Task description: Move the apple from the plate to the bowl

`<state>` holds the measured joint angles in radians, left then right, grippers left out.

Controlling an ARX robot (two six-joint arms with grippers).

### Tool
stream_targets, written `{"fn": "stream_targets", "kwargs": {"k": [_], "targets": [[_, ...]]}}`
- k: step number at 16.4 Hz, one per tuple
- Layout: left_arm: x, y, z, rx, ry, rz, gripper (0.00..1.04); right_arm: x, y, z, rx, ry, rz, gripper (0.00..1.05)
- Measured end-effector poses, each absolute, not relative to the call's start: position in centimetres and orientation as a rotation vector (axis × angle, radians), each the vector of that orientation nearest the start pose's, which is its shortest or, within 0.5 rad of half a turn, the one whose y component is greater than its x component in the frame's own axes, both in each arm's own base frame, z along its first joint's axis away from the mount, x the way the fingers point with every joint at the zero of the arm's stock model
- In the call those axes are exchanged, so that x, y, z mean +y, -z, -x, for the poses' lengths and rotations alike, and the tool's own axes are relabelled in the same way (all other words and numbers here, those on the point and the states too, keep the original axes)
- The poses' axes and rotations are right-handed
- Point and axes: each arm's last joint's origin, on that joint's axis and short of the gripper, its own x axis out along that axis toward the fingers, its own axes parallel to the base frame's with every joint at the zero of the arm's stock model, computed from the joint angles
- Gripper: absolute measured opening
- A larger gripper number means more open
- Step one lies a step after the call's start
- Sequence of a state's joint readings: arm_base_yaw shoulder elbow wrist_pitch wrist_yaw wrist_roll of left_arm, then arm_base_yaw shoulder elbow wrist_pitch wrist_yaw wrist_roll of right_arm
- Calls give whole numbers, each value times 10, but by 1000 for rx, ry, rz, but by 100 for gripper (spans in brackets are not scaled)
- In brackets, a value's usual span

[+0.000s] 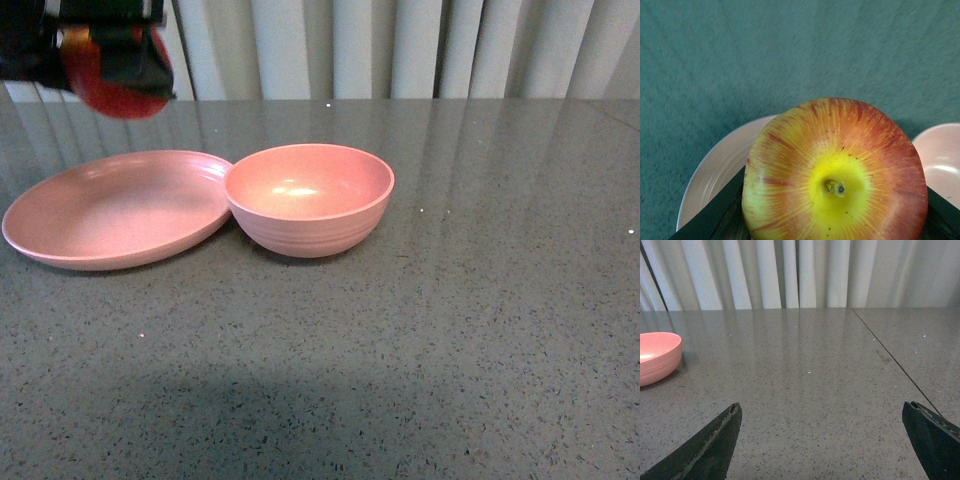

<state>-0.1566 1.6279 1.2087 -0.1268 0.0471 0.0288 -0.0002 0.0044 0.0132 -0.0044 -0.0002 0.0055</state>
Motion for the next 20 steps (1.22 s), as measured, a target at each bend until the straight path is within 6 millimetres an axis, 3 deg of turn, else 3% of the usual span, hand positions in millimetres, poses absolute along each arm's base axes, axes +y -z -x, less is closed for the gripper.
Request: {"fn": "stream_targets", "kwargs": {"k": [3, 8, 11, 20], "targets": [[-98, -297, -349, 475, 313, -89, 69, 0, -167, -97, -4, 0, -6, 98], [-154, -283, -350, 510, 414, -135, 69, 0, -167, -97, -4, 0, -6, 98], [-166, -259, -358, 572, 417, -135, 69, 0, -167, -97, -4, 0, -6, 98], [-173, -222, -376, 684, 398, -105, 69, 0, -167, -97, -4, 0, -6, 98]]}}
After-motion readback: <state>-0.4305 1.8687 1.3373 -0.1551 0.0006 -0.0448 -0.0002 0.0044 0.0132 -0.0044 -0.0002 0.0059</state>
